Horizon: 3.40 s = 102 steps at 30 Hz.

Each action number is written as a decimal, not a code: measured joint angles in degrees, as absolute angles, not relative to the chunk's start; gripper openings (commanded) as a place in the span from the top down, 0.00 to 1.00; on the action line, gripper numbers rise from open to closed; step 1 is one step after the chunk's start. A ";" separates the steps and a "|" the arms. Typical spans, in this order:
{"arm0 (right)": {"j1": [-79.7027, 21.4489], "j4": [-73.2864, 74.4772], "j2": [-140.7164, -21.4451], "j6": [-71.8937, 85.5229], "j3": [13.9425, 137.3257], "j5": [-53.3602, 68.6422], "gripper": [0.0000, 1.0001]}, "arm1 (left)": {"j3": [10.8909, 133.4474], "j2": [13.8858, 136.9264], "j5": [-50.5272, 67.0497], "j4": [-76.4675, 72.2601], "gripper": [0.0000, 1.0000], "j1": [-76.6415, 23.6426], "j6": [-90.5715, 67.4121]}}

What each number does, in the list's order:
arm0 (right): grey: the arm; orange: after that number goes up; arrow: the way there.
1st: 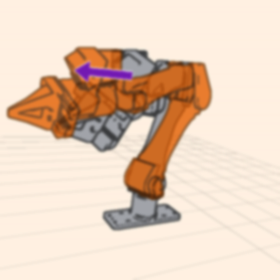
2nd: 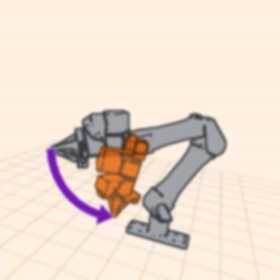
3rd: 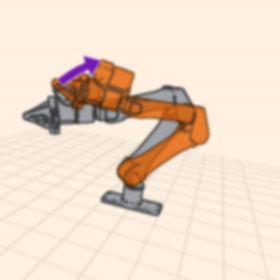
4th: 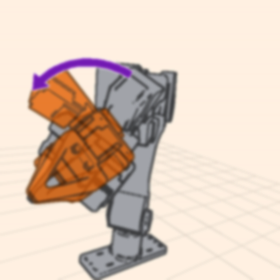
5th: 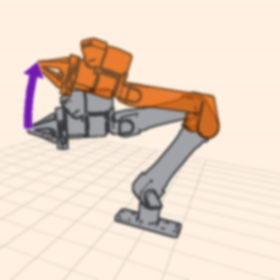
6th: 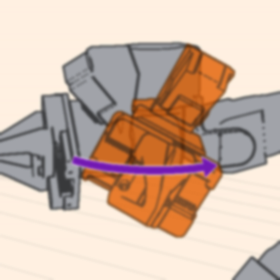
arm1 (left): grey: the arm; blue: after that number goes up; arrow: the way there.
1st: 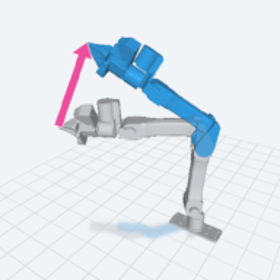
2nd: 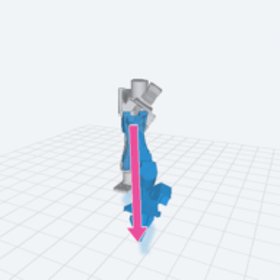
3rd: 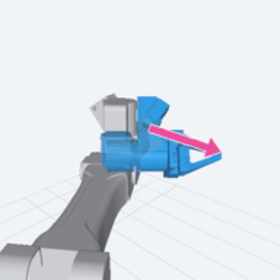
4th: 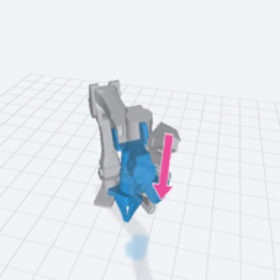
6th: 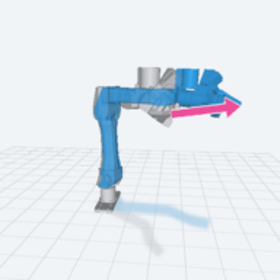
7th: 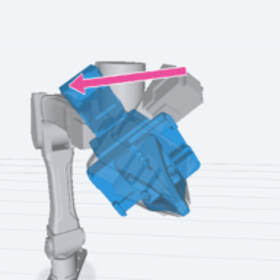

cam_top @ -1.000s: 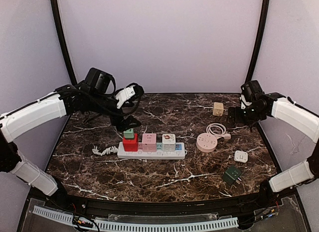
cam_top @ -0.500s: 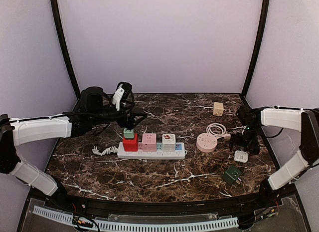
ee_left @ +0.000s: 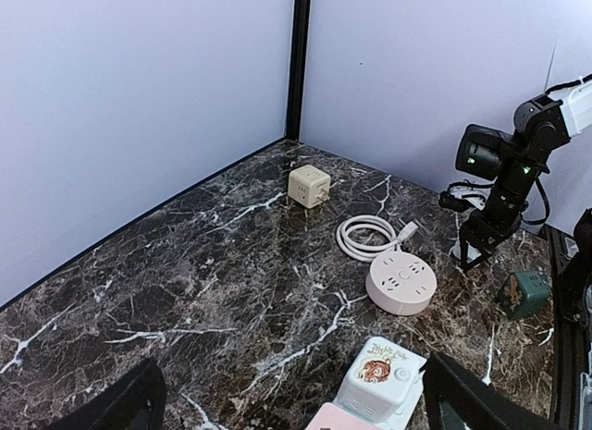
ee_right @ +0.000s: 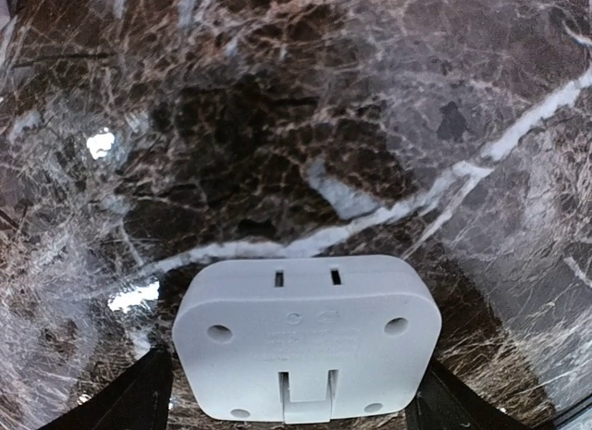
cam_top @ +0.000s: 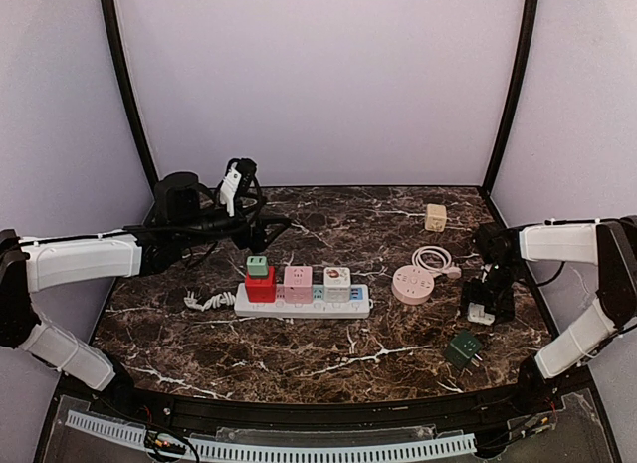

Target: Insert the plug

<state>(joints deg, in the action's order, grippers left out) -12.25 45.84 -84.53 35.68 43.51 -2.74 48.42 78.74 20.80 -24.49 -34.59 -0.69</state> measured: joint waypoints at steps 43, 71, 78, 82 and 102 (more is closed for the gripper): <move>-41.58 31.05 -86.56 -30.44 88.40 44.82 1.00 | 76.36 80.60 48.40 7.49 0.09 -35.77 81.28; -50.04 45.63 -105.01 -38.35 104.05 41.45 0.25 | 74.06 80.40 39.68 23.79 1.00 -40.84 106.83; -50.74 27.40 -95.53 -35.57 87.77 29.45 0.02 | 72.12 80.27 33.01 20.67 0.99 -41.54 82.81; -51.33 15.70 -89.36 -34.79 78.13 22.94 0.20 | 72.12 80.29 25.19 19.07 0.99 -41.67 64.99; -51.94 5.06 -95.18 -35.09 79.07 20.93 1.00 | 72.23 80.58 20.58 20.71 0.99 -40.99 43.42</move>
